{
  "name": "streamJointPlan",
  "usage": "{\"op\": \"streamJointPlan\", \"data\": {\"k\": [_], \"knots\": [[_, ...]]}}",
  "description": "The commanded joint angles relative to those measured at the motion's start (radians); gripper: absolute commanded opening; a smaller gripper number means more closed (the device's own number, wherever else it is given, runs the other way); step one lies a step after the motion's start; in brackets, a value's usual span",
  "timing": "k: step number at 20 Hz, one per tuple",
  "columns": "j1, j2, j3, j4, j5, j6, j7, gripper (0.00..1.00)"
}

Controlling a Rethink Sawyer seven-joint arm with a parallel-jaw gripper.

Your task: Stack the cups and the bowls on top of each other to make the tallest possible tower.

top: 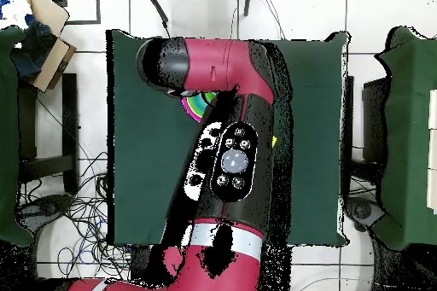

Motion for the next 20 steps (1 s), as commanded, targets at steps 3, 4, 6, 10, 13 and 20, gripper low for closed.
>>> {"op": "streamJointPlan", "data": {"k": [3, 4, 6, 10, 13, 20], "knots": [[0.011, 0.060, 0.074, 0.118, 0.035, -0.033, 0.153, 0.00], [0.011, 0.060, 0.074, 0.119, 0.038, -0.032, 0.152, 0.00], [0.015, 0.059, 0.070, 0.121, 0.043, -0.028, 0.155, 0.00], [0.027, 0.057, 0.053, 0.128, 0.042, -0.013, 0.160, 0.00], [0.031, 0.051, 0.047, 0.138, 0.041, -0.007, 0.159, 0.00], [0.033, 0.037, 0.045, 0.160, 0.042, 0.003, 0.145, 0.00]]}}
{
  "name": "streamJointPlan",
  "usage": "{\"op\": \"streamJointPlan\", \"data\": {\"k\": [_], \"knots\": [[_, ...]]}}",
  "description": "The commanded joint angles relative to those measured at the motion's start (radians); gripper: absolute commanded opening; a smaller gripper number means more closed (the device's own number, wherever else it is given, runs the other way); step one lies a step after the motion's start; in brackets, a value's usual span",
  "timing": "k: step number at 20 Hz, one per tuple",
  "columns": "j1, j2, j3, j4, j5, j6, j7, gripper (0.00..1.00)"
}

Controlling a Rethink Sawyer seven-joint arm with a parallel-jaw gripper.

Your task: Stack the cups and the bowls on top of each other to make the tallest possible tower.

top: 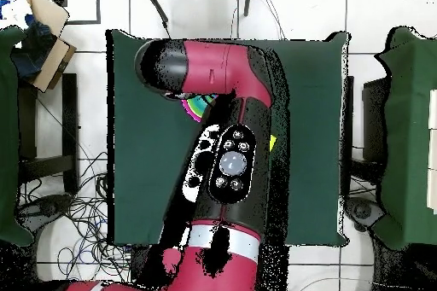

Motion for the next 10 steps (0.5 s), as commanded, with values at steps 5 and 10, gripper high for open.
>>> {"op": "streamJointPlan", "data": {"k": [5, 10], "knots": [[0.023, 0.036, 0.047, 0.144, 0.006, -0.001, 0.138, 0.00], [0.024, 0.034, 0.045, 0.152, 0.003, -0.007, 0.136, 0.00]]}}
